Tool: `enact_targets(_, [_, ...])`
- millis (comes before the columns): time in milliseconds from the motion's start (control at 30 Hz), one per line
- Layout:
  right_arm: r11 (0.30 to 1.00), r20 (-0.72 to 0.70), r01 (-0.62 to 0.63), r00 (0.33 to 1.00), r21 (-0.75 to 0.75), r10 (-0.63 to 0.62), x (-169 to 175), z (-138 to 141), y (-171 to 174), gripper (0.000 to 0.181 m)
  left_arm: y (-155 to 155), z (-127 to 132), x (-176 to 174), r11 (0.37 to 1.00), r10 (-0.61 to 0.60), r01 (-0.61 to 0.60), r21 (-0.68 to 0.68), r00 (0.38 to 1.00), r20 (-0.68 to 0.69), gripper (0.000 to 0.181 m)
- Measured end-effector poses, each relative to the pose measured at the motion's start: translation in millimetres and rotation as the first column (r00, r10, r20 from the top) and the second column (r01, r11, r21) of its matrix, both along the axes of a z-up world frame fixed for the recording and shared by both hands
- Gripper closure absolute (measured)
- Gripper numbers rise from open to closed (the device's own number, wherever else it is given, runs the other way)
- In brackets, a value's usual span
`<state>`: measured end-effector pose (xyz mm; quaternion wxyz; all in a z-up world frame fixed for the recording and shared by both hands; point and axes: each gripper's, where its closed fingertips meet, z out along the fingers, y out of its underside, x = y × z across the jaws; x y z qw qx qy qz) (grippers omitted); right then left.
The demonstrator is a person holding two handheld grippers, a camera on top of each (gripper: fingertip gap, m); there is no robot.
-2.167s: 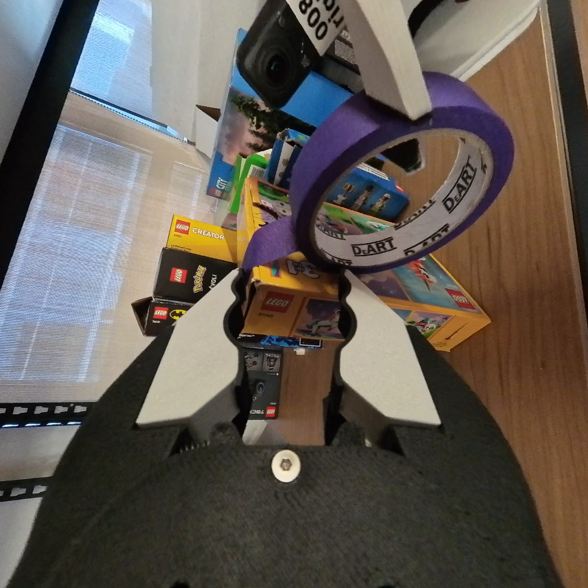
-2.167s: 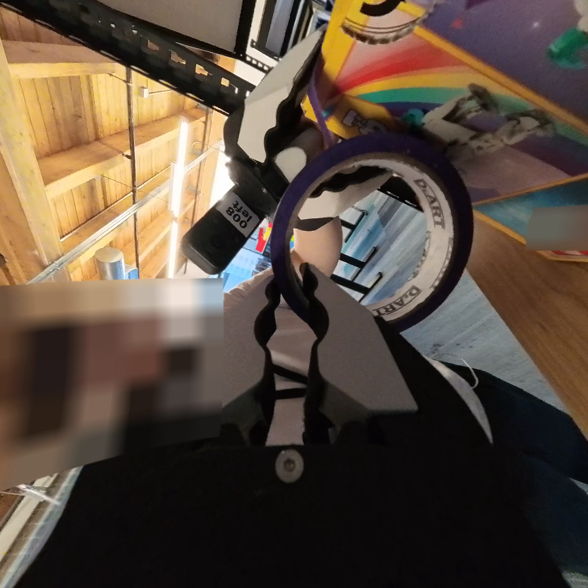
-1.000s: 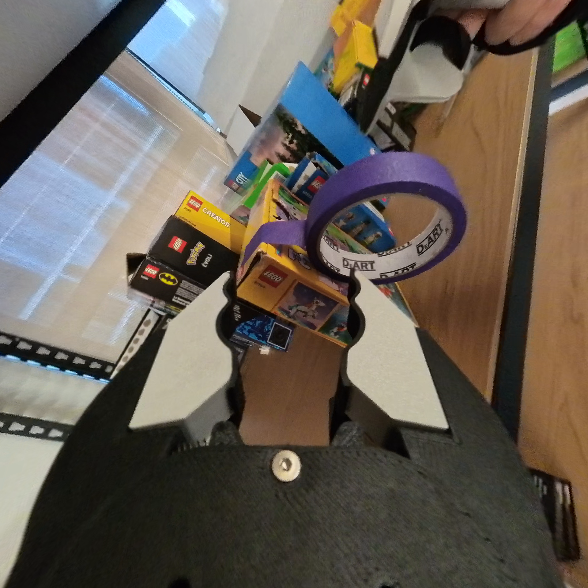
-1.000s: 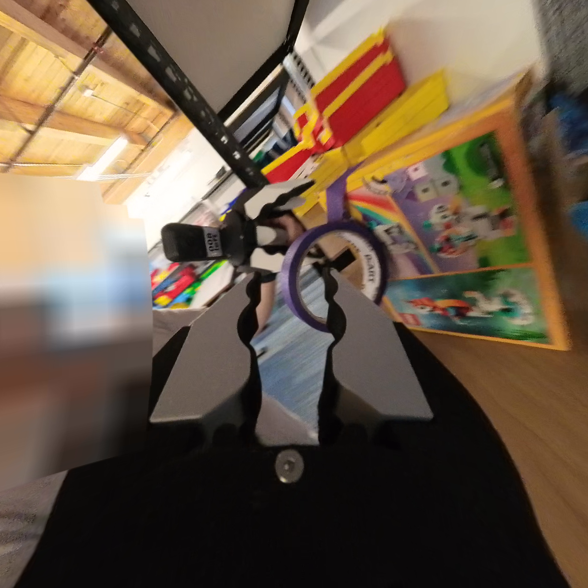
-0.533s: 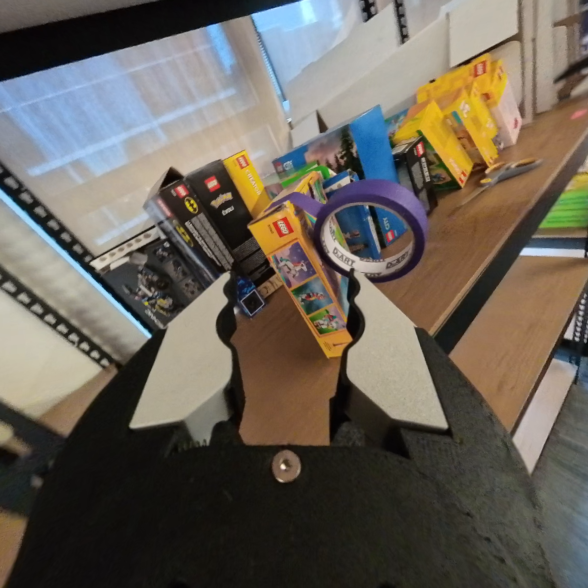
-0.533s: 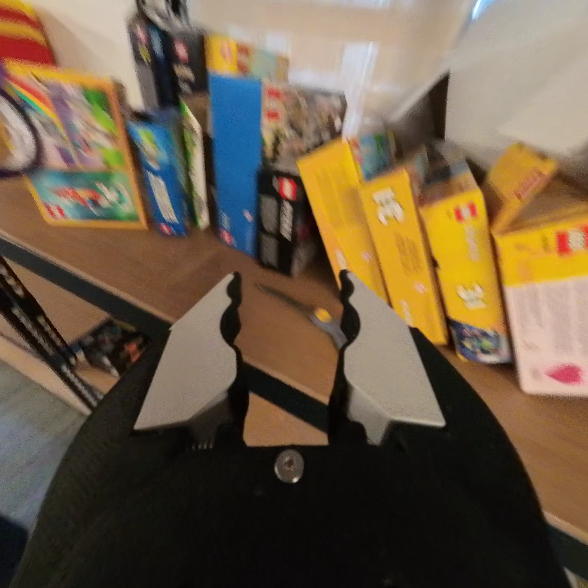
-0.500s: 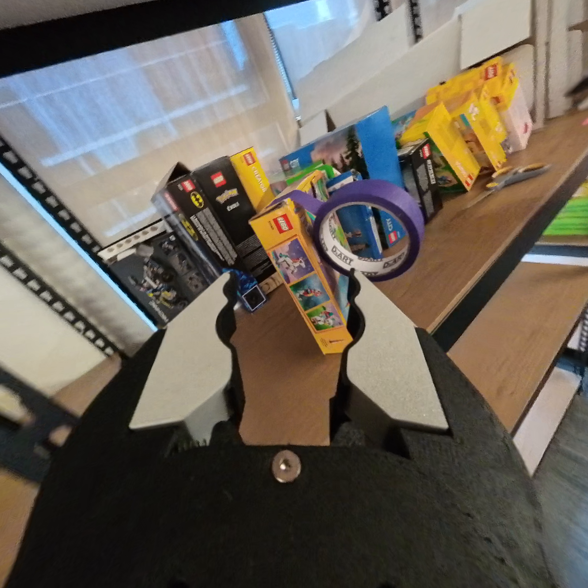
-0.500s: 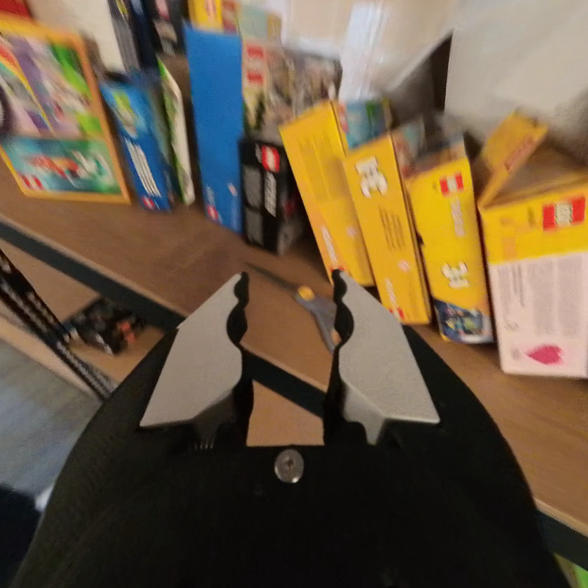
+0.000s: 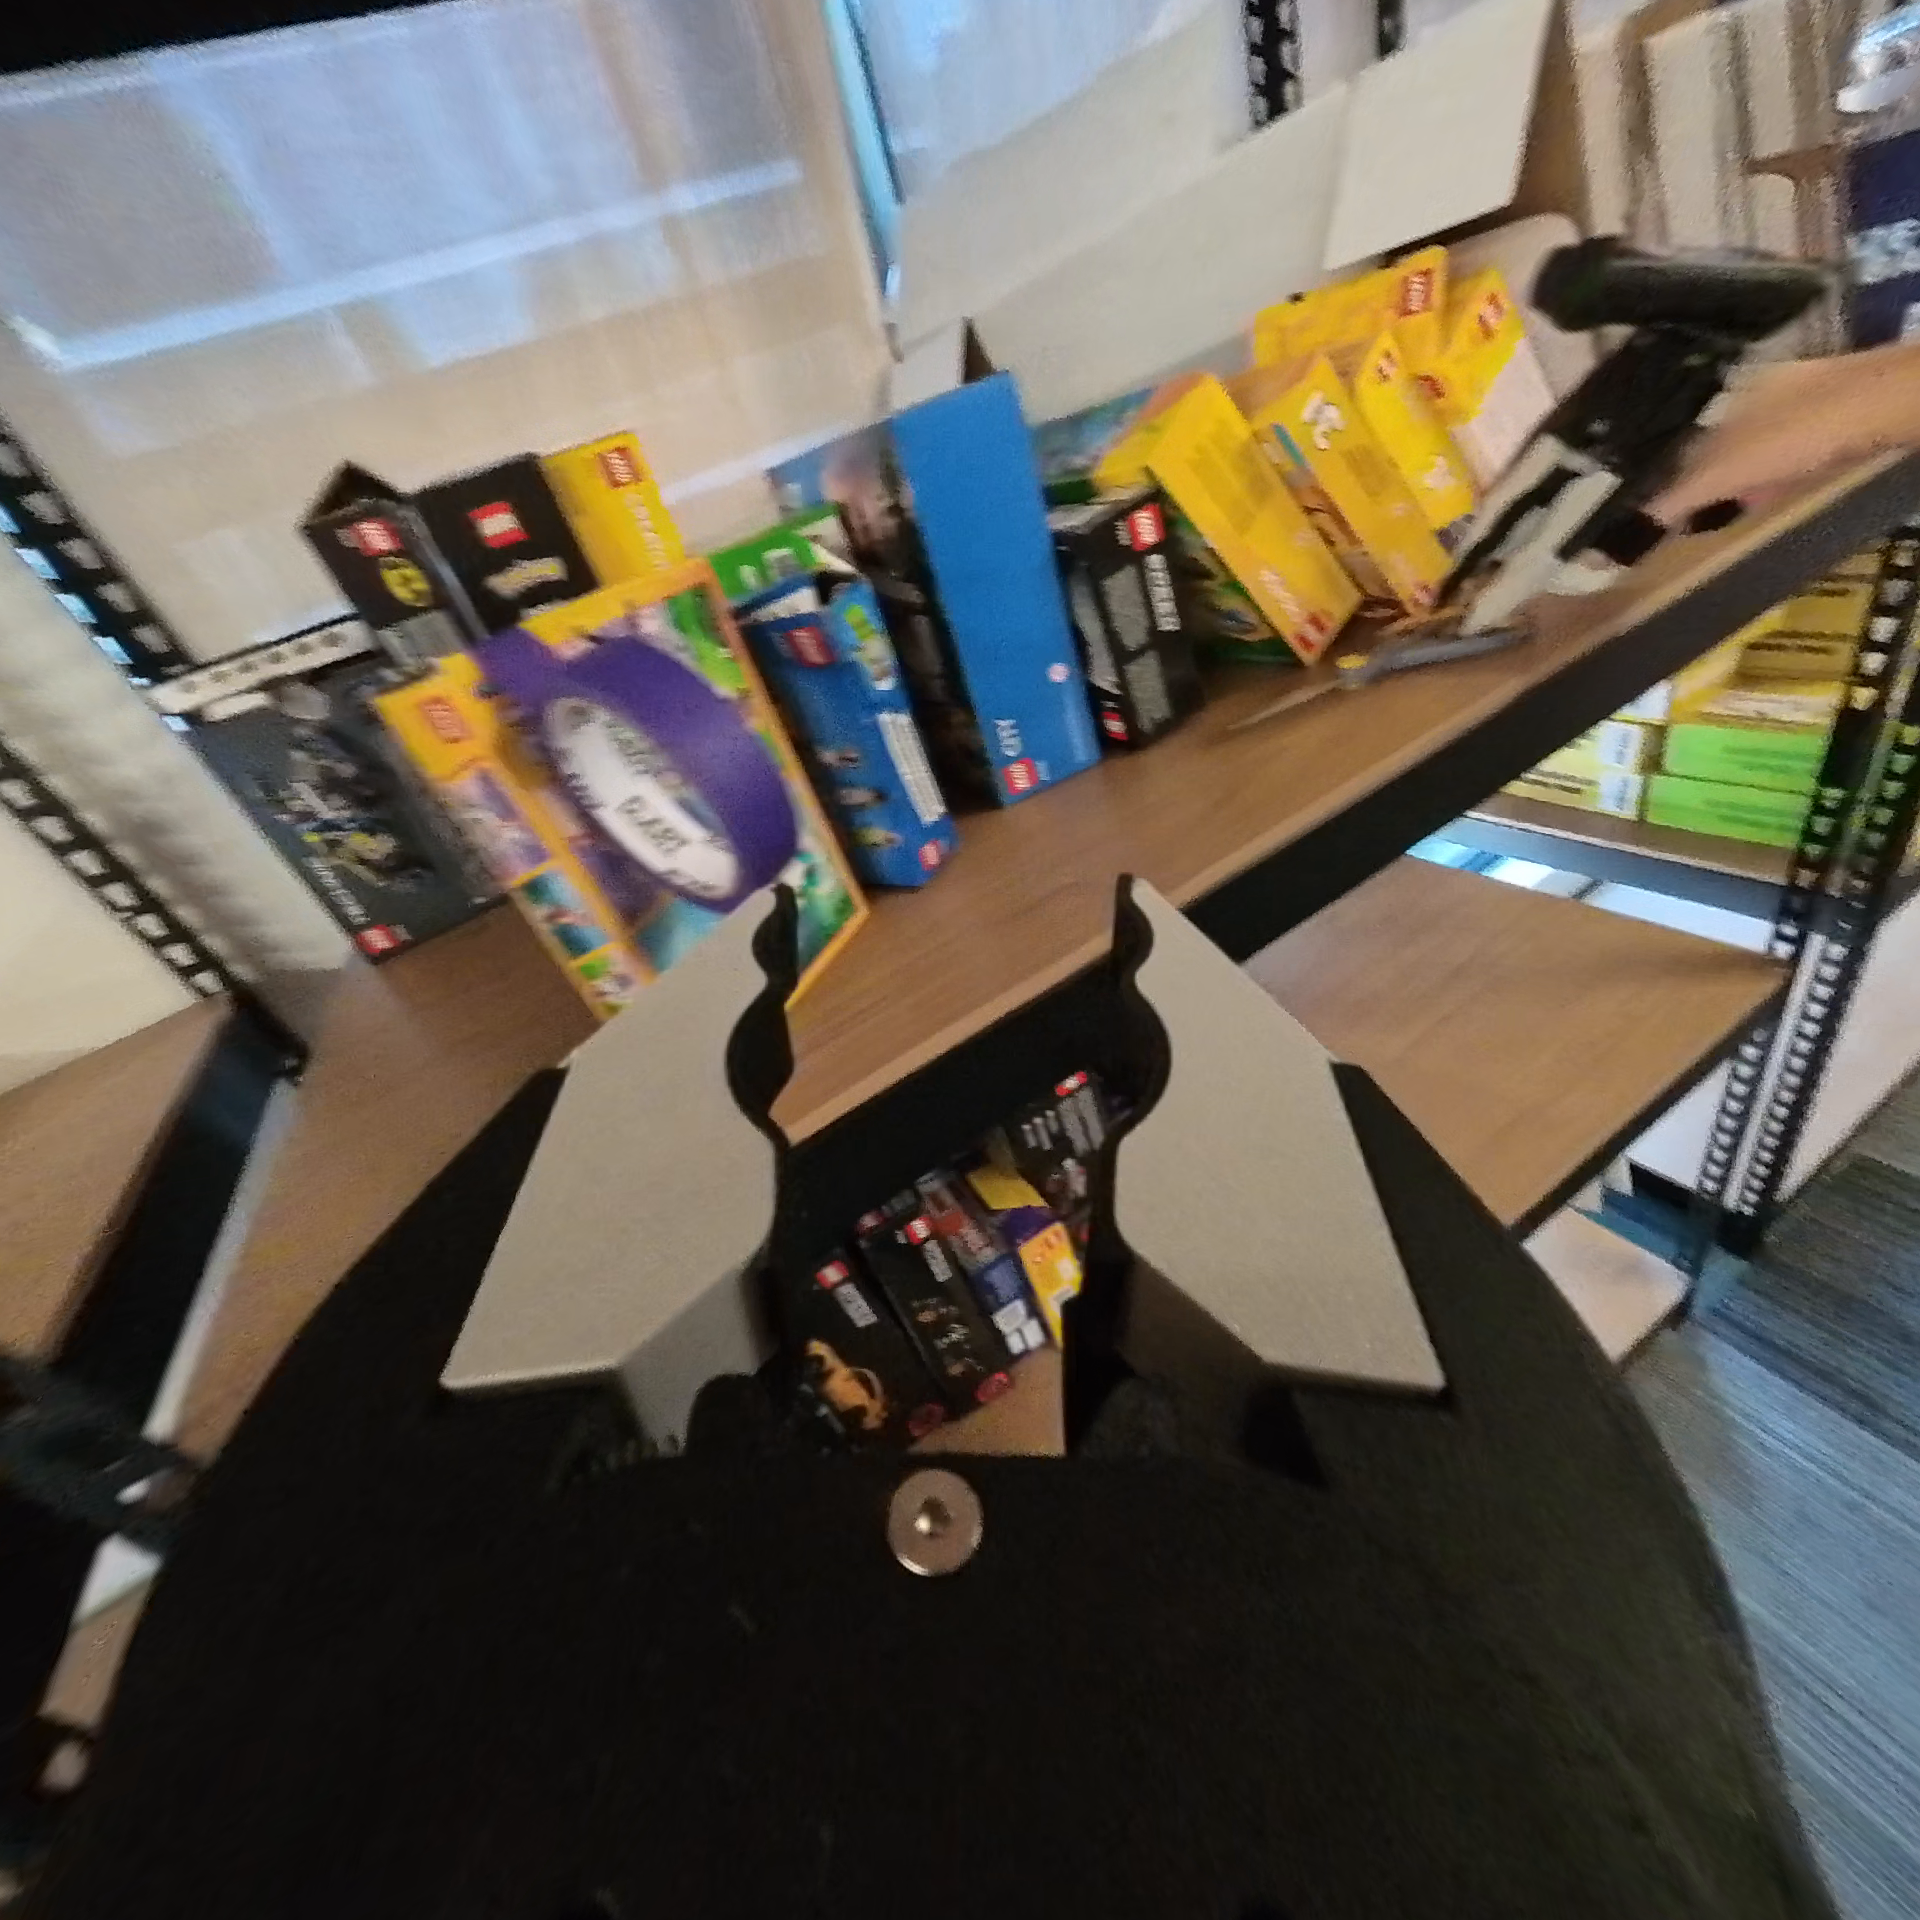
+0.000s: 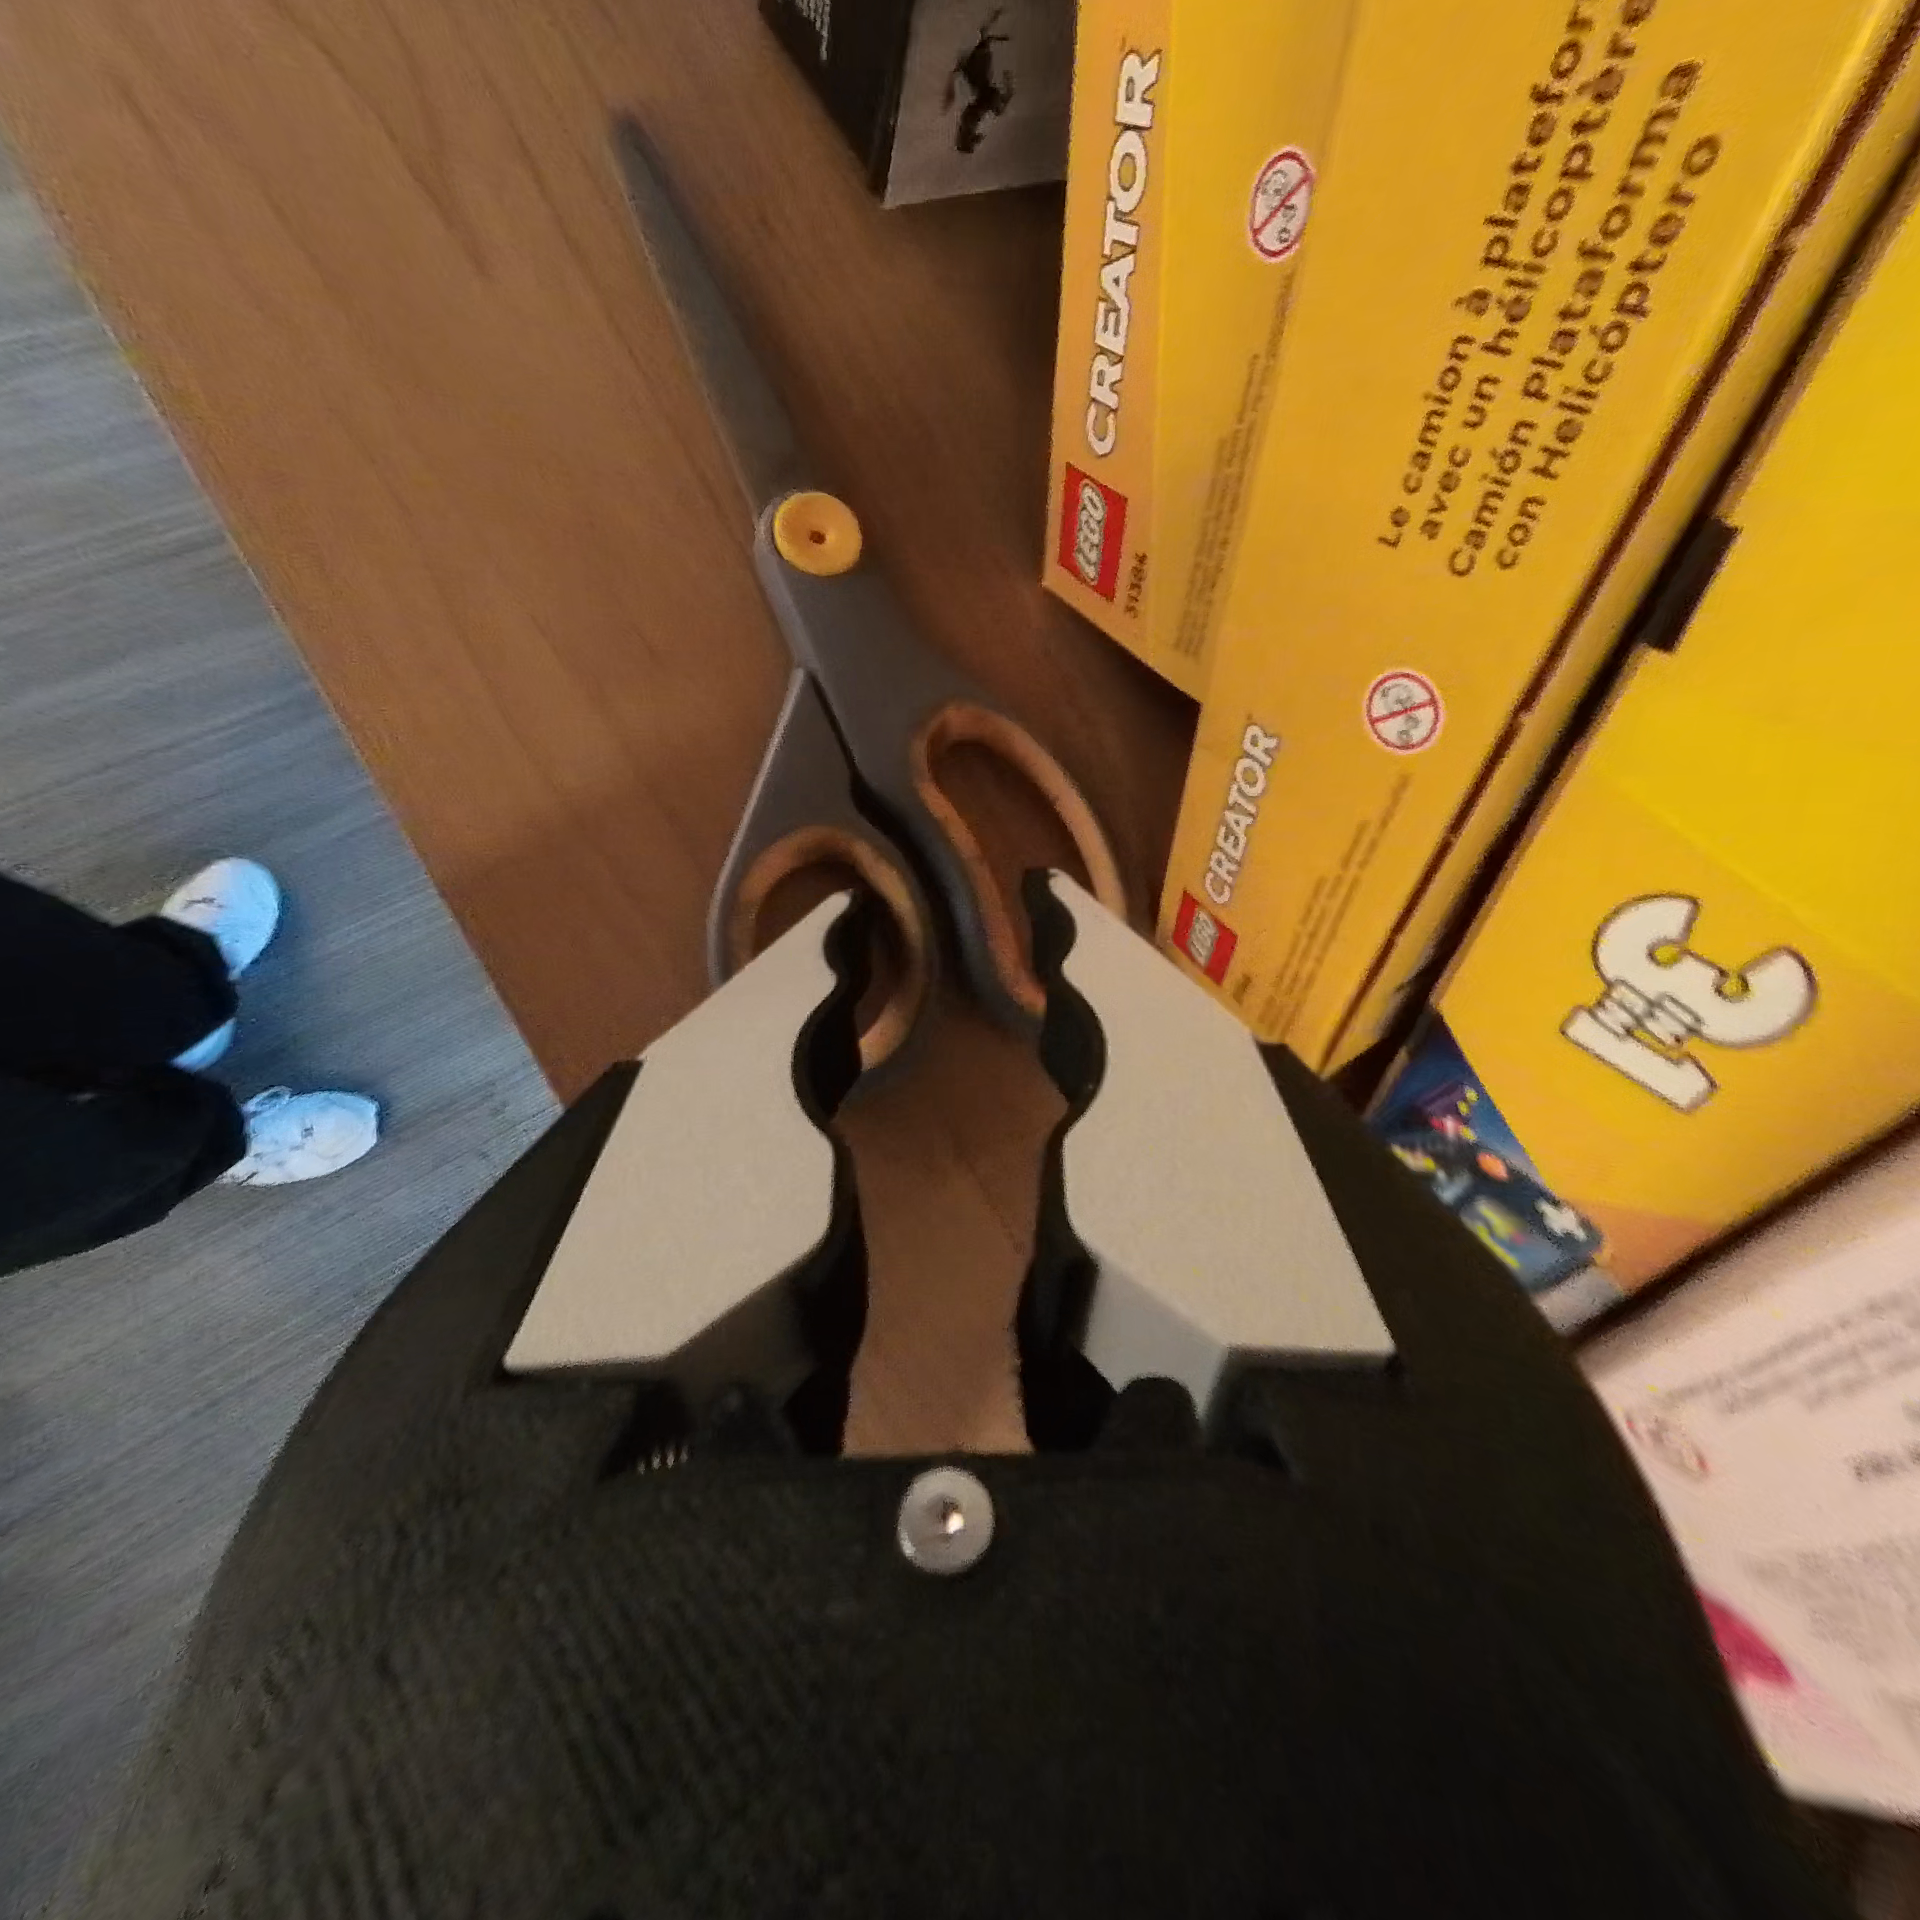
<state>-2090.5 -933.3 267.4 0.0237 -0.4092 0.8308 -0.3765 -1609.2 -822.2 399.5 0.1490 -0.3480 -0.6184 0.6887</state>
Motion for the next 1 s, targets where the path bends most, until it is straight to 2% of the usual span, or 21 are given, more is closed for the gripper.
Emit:
enact_targets(100, [0.996,0.089,-0.05,0.995,0.078,0.043,9.7,-4.4,-4.4,0.149,12.2,-16.9,-41.8,0.996,-0.077,0.075,0.053,0.997,0.027,0.123])
enact_targets(233, [0.984,0.209,-0.109,0.975,0.139,0.078,36.8,-6.0,0.3,0.157,27.4,-52.2,-107.7,0.95,-0.213,0.226,0.214,0.974,-0.083,0.128])
enact_targets(333, [0.986,0.199,-0.123,0.975,0.111,0.099,60.9,-4.9,9.3,0.158,28.9,-86.9,-151.9,0.919,-0.222,0.255,0.301,0.965,-0.142,0.128])
enact_targets(433, [0.972,0.259,-0.215,0.948,0.099,0.183,102.2,-3.9,29.7,0.158,16.1,-108.5,-189.6,0.881,-0.133,0.258,0.396,0.94,-0.315,0.134])
enact_targets(500, [0.96,0.281,-0.263,0.933,0.099,0.226,126.2,-3.6,38.6,0.158,1.6,-118.1,-210.0,0.829,-0.033,0.3,0.473,0.869,-0.493,0.137])
enact_targets(600, [0.944,0.244,-0.316,0.927,0.096,0.286,146.7,-3.8,42.0,0.158,-27.6,-130.5,-231.3,0.717,0.127,0.425,0.553,0.7,-0.703,0.14])
enact_targets(667, [0.931,0.243,-0.351,0.916,0.103,0.319,156.1,-3.6,43.3,0.158,-48.8,-134.7,-241.9,0.665,0.216,0.484,0.569,0.604,-0.767,0.139])
enact_targets(800, [0.894,0.215,-0.443,0.882,0.074,0.419,168.8,-3.8,49.4,0.158,-74.0,-133.2,-259.5,0.601,0.321,0.565,0.566,0.478,-0.818,0.143])
enact_targets(867, [0.877,0.201,-0.478,0.865,0.054,0.459,175.6,-4.5,55.1,0.159,-73.9,-129.2,-264.4,0.569,0.305,0.629,0.53,0.437,-0.846,0.166])
enact_targets(933, [0.862,0.149,-0.507,0.852,-0.006,0.502,182.6,-5.5,62.0,0.159,-69.0,-129.3,-261.1,0.544,0.296,0.665,0.512,0.419,-0.858,0.166])
enact_targets(1000, [0.854,0.091,-0.517,0.849,-0.058,0.52,191.1,-8.4,72.7,0.159,-57.3,-131.6,-253.1,0.517,0.286,0.683,0.516,0.43,-0.856,0.167])
